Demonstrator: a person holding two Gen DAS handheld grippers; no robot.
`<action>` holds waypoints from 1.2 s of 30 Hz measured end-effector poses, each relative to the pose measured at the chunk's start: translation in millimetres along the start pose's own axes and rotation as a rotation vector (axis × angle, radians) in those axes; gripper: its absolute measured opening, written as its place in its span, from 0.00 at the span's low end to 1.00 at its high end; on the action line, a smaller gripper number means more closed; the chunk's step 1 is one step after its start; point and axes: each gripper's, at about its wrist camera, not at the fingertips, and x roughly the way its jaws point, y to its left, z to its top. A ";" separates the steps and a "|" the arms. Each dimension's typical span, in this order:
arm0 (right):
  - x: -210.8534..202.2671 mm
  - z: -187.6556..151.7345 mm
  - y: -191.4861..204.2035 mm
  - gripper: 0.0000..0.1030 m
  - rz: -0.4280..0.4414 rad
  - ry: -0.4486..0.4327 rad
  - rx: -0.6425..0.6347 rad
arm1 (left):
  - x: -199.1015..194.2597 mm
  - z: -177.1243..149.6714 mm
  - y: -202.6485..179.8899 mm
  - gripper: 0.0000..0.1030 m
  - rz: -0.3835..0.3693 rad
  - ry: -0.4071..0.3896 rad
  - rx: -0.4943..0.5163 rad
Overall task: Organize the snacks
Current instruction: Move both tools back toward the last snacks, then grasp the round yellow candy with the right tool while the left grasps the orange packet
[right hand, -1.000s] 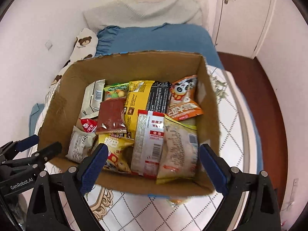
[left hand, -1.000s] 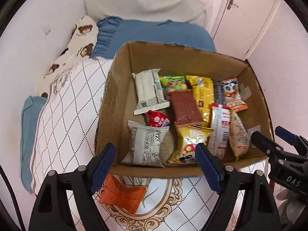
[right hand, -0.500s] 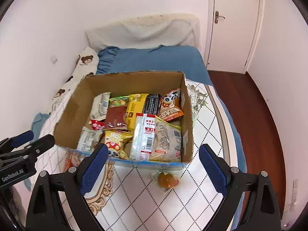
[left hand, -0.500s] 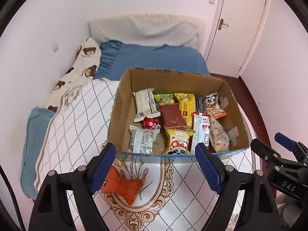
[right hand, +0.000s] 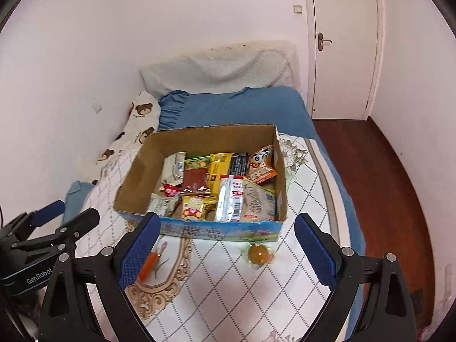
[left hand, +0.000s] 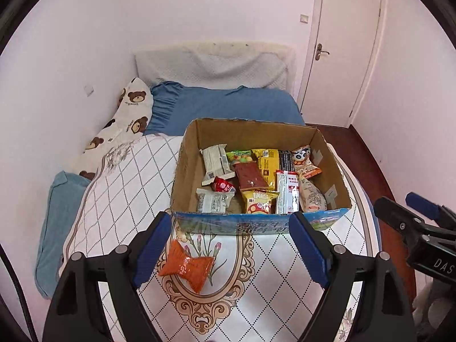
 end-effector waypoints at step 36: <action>209.1 -129.0 -46.5 0.50 0.032 0.465 0.067 | 223.1 -118.5 137.5 0.58 0.024 0.559 -0.669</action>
